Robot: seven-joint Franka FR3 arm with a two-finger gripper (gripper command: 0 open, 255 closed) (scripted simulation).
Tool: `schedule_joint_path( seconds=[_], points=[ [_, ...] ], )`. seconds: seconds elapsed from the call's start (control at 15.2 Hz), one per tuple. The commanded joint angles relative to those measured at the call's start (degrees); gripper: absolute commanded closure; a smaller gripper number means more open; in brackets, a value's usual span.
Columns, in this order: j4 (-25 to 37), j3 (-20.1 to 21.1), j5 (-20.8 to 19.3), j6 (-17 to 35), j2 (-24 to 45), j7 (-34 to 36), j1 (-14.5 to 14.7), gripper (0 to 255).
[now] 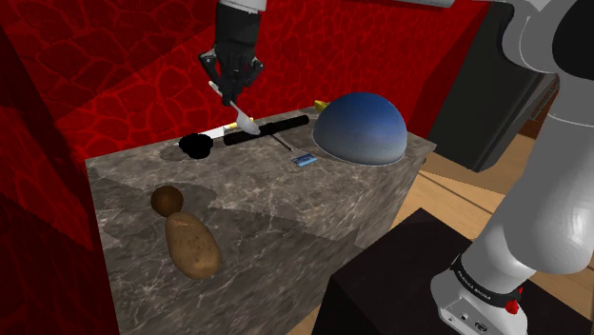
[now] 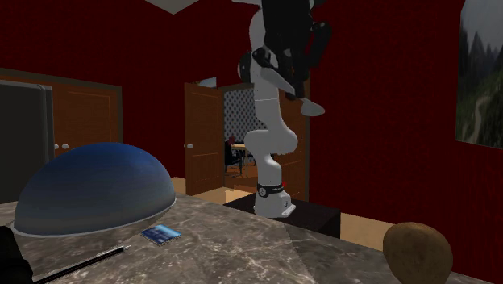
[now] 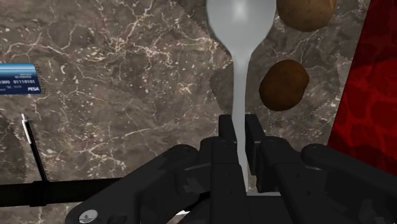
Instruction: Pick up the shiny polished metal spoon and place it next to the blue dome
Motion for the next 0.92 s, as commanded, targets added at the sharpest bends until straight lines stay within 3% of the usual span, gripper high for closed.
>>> schedule_joint_path(
  seconds=[0.0, 0.4, 0.86],
  points=[
    [-1.7, -0.3, 1.1, -0.1, -1.9, -1.3, -1.1, 255],
    [-13.5, -3.7, 7.0, 1.4, -12.3, -10.8, -6.9, 255],
    [-22.7, -9.6, 10.9, 0.8, -21.1, -21.6, -11.3, 255]
  ],
)
